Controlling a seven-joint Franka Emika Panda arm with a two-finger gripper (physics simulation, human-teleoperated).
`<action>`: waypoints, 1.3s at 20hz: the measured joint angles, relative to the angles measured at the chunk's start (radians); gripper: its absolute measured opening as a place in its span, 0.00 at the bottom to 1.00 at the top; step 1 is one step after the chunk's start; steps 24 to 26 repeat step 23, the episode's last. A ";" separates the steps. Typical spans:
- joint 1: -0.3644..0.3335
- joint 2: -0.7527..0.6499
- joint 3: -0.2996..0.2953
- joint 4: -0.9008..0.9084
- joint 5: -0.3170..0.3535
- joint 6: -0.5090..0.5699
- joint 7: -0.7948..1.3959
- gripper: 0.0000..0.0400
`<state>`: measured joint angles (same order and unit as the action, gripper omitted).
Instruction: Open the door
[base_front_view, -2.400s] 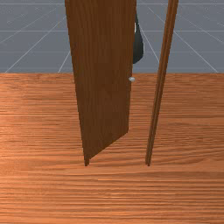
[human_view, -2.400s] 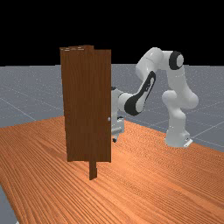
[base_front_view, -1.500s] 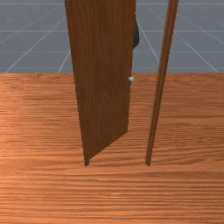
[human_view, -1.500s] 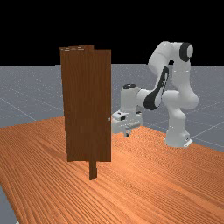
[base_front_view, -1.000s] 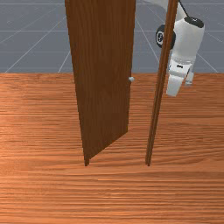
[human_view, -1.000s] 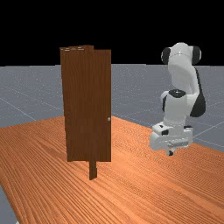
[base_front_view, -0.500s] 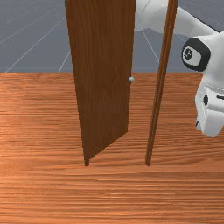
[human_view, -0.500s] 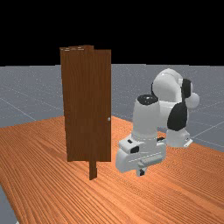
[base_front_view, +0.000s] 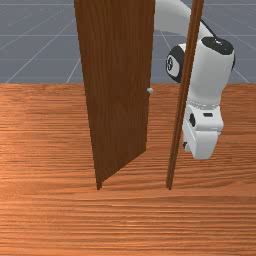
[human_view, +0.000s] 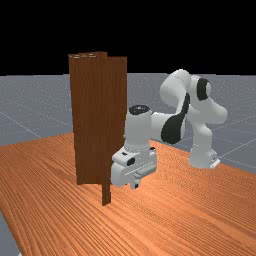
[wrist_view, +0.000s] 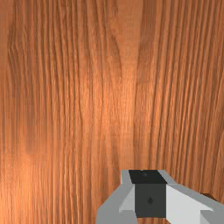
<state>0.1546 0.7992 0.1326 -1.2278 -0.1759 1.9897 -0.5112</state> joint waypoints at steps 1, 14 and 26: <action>-0.038 -0.024 -0.003 -0.041 0.002 0.021 -0.047 0.00; -0.228 -0.205 0.111 -0.351 0.030 0.150 -0.717 0.00; -0.423 -0.211 0.084 -0.352 0.050 0.145 -1.044 0.00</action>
